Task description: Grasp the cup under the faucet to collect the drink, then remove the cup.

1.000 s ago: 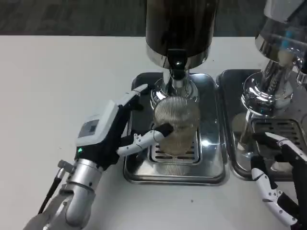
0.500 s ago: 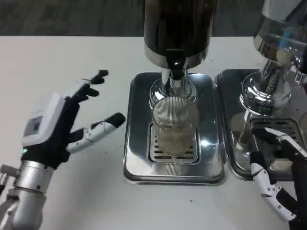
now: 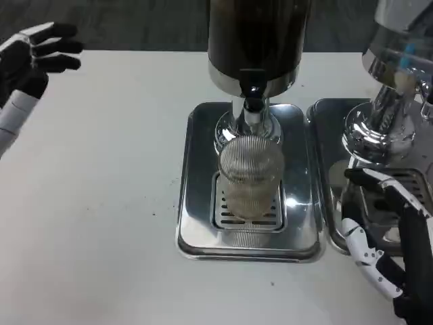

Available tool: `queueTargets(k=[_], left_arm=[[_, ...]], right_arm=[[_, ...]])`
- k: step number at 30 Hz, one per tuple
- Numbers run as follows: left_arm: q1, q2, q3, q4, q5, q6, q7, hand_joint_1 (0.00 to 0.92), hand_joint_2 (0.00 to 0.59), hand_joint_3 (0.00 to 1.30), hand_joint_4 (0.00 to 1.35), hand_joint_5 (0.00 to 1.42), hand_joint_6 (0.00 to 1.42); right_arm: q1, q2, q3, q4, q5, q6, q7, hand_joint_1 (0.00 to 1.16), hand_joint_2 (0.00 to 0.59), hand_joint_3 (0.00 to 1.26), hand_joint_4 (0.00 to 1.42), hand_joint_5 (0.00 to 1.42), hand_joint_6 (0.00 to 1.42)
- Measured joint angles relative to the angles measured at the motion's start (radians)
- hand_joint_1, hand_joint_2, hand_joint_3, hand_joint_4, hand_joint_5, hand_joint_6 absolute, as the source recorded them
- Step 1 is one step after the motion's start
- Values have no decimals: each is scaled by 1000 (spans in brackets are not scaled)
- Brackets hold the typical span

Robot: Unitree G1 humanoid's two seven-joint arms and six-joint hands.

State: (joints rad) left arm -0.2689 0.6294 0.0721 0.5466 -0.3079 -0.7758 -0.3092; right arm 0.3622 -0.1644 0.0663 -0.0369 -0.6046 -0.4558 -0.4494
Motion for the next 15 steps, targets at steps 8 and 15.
queueTargets(k=[8, 15], left_arm=[[-133, 2, 99, -162, -459, 506, -533, 0, 94, 309, 294, 323, 260], [-222, -21, 132, -202, -513, 794, -670, 0, 88, 252, 255, 290, 233]], right_arm=[[-22, 0, 19, 32, 1, 0, -1, 365, 430, 383, 352, 322, 431], [-23, 1, 25, 38, 2, -1, -8, 370, 429, 383, 352, 324, 432]])
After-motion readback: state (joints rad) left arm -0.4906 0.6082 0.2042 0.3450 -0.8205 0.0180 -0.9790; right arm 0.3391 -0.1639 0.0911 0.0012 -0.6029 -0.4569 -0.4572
